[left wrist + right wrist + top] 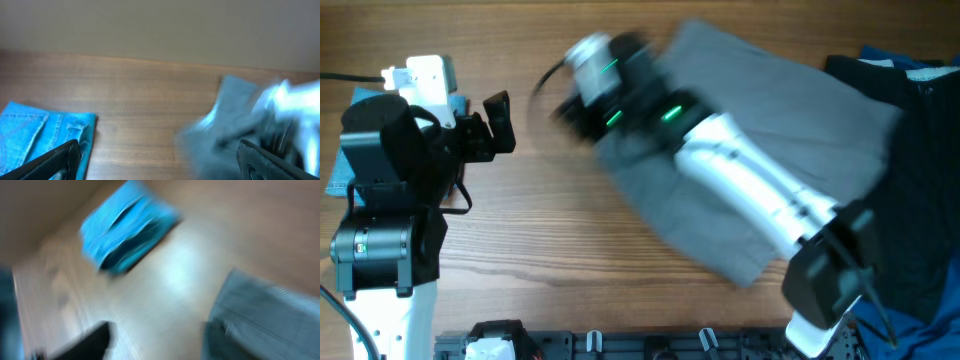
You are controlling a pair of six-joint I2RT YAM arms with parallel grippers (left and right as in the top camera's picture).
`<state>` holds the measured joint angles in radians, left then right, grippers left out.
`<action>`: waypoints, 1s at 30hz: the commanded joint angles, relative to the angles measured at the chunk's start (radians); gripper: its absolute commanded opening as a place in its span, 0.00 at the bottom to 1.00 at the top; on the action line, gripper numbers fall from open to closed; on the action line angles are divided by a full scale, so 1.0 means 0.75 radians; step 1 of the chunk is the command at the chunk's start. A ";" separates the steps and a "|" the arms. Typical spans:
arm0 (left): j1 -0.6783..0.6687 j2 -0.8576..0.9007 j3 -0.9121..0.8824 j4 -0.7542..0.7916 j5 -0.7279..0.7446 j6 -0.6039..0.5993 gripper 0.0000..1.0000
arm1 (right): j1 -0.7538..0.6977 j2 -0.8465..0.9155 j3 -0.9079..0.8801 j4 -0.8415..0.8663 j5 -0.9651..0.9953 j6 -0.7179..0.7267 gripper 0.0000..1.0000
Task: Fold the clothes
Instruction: 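Drag the grey shorts with the right gripper onto the table center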
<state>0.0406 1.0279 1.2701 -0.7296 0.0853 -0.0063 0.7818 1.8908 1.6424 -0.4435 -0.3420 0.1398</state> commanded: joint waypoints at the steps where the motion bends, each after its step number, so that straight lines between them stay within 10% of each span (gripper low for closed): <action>1: 0.005 -0.011 0.011 0.072 -0.050 0.002 1.00 | 0.014 -0.091 0.020 -0.046 0.336 -0.153 0.86; 11: -0.232 0.666 0.011 0.340 0.325 0.002 1.00 | -0.878 -0.316 0.020 -0.404 -0.011 0.321 0.78; 15: -0.416 1.111 0.011 0.674 0.420 0.001 0.47 | -0.991 -0.316 0.020 -0.548 -0.008 0.226 0.79; 18: -0.504 1.314 0.011 0.855 0.398 0.001 0.36 | -0.990 -0.316 0.018 -0.592 0.006 0.175 0.80; 20: -0.543 1.401 0.011 0.970 0.398 0.001 0.09 | -0.991 -0.316 0.016 -0.629 0.017 0.160 0.80; 30: -0.241 1.620 0.011 0.692 -0.259 -0.189 0.04 | -0.989 -0.314 0.015 -0.744 0.144 0.065 0.80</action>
<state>-0.3138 2.1494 1.3327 -0.1291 0.1253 -0.1043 0.0357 1.6527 1.6558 -0.9791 -0.3012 0.2443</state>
